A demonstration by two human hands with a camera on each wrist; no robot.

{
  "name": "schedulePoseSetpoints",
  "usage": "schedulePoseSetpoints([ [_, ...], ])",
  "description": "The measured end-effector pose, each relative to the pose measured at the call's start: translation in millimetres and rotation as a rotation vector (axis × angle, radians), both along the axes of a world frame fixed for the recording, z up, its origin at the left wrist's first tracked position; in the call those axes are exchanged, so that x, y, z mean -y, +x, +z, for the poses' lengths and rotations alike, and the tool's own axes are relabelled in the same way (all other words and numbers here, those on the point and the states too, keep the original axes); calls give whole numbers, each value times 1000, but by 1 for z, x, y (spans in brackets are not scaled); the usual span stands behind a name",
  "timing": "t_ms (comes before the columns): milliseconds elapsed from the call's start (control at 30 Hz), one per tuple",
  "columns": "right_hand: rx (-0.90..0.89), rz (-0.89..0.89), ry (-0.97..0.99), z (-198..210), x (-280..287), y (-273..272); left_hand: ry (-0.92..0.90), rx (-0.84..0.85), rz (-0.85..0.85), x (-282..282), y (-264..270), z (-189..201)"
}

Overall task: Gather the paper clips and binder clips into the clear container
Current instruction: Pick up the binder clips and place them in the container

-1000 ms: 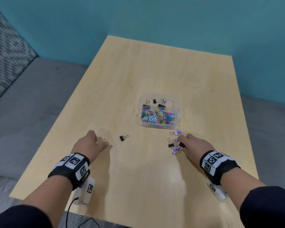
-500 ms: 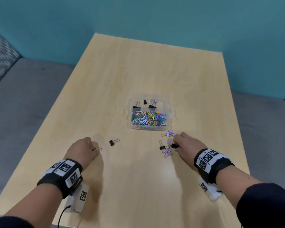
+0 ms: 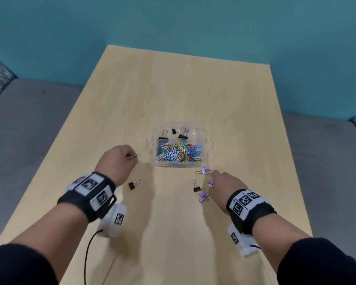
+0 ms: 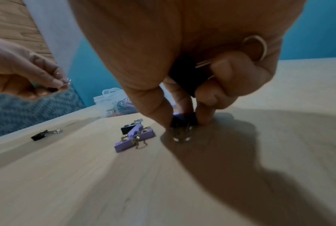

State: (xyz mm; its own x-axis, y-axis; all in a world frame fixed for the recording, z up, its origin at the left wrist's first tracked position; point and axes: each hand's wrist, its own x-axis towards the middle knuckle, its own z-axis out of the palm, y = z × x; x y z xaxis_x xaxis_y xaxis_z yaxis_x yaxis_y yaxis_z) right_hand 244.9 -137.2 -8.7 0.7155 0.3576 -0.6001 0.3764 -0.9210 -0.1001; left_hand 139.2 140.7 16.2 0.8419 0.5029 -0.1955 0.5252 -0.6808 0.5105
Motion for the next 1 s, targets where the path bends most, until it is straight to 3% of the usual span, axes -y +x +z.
schedulePoseSetpoints([
  [67, 9, -43, 65, 3, 7, 1, 17, 18, -39, 2, 34, 7],
  [133, -33, -220, 237, 6, 17, 3, 28, 4, -87, 4, 68, 12],
  [200, -190, -580, 548, 10, 30, 7, 42, -20, -130, 10, 97, 15],
  [300, -588, -1231, 1037, 21, 53, 6, 64, -54, -180, 22, 131, 16],
  [367, -787, -1429, 1229, 24, 64, 3, 50, -72, -207, 29, 144, 11],
  [500, -842, -1511, 1205, 17, 56, 3, 6, -5, -215, 31, 137, 2],
  [667, -769, -1402, 1171, 18, 11, 23, 7, 155, -67, 6, 69, -11],
  [767, -687, -1313, 1154, 20, -27, 46, 64, -4, 0, -4, 13, -27],
  [867, -620, -1306, 1175, 24, -65, 72, 77, -200, -61, 3, -27, -42],
  [1000, -557, -1279, 1208, 36, -105, 90, 105, -159, -113, 12, -42, -58],
])
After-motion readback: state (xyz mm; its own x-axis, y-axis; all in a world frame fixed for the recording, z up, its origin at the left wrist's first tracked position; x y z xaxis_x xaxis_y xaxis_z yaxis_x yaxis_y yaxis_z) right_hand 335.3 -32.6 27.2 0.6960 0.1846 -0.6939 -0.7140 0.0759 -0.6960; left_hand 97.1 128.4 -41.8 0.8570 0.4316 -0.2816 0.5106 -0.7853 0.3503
